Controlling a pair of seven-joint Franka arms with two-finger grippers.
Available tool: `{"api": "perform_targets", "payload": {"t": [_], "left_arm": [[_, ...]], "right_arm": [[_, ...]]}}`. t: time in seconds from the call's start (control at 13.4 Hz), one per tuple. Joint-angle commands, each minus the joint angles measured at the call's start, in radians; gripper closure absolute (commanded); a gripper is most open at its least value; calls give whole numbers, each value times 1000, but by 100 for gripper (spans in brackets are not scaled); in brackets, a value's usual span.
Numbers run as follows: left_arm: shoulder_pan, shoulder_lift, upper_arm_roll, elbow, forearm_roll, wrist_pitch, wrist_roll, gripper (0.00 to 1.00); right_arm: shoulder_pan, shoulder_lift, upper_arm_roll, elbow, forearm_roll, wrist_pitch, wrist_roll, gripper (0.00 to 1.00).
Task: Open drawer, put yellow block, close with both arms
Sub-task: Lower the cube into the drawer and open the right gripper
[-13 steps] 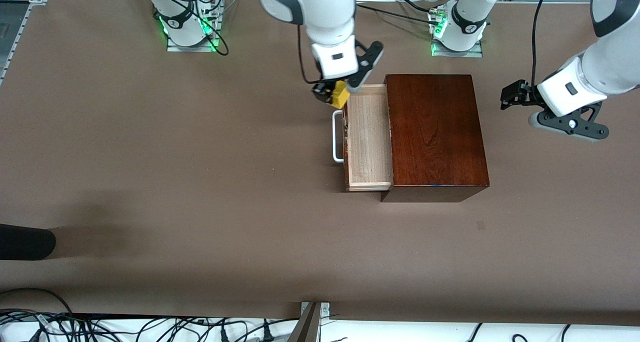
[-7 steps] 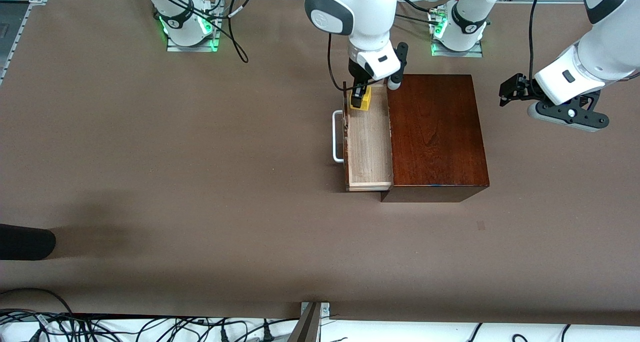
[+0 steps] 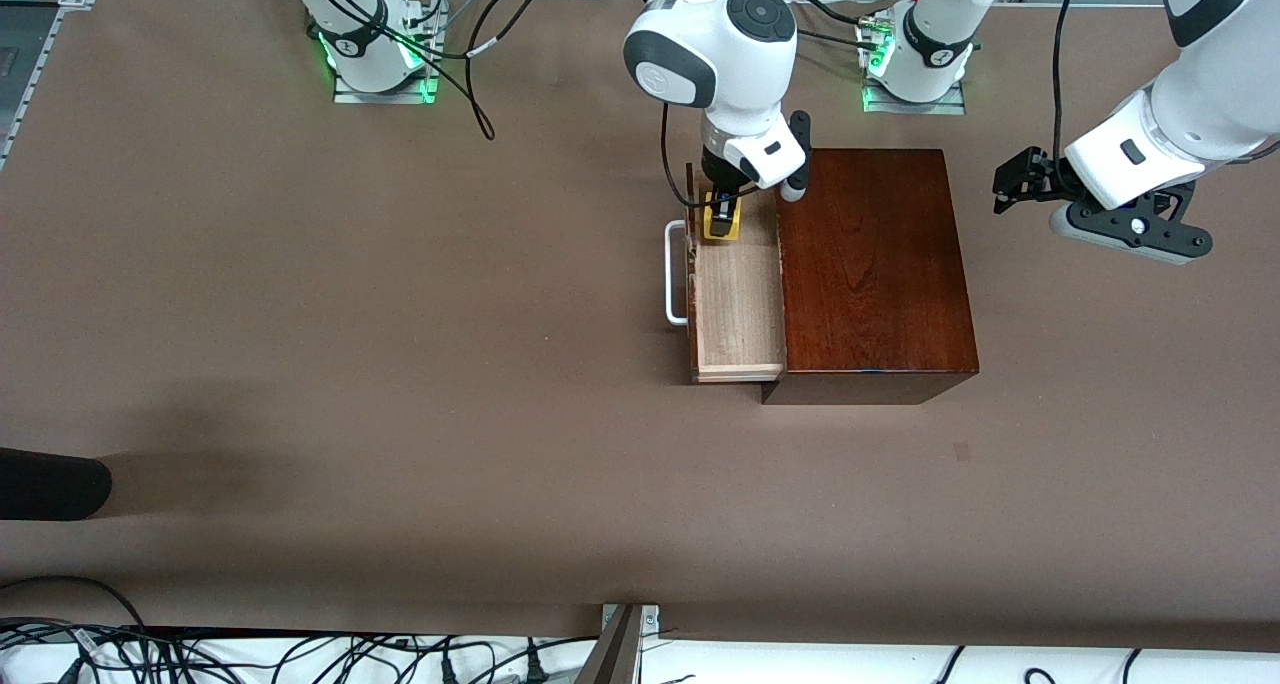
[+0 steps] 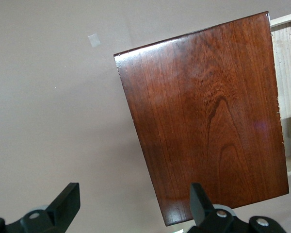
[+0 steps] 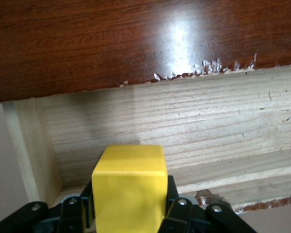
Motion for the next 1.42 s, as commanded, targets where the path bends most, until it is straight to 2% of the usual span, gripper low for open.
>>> {"api": "perform_targets", "payload": {"t": [0.0, 0.6, 0.75, 0.82, 0.89, 1.12, 1.34], "left_arm": [[5, -5, -2, -2, -26, 9, 20, 0], [8, 2, -2, 1, -26, 9, 23, 0], [8, 3, -2, 1, -26, 9, 23, 0], [7, 3, -2, 1, -26, 9, 23, 0], [7, 3, -2, 1, -28, 9, 23, 0], [5, 2, -2, 1, -31, 9, 21, 0], [0, 17, -2, 25, -38, 8, 21, 0]], "right_arm": [[17, 27, -23, 44, -17, 7, -52, 79], [18, 90, -60, 44, -19, 41, -129, 79], [17, 89, -60, 44, -19, 38, -135, 73], [15, 87, -60, 45, -17, 32, -135, 68], [15, 83, -60, 45, -14, 24, -134, 1], [12, 66, -52, 89, 5, -66, -120, 0], [-43, -17, -52, 133, 35, -144, -107, 0]]}}
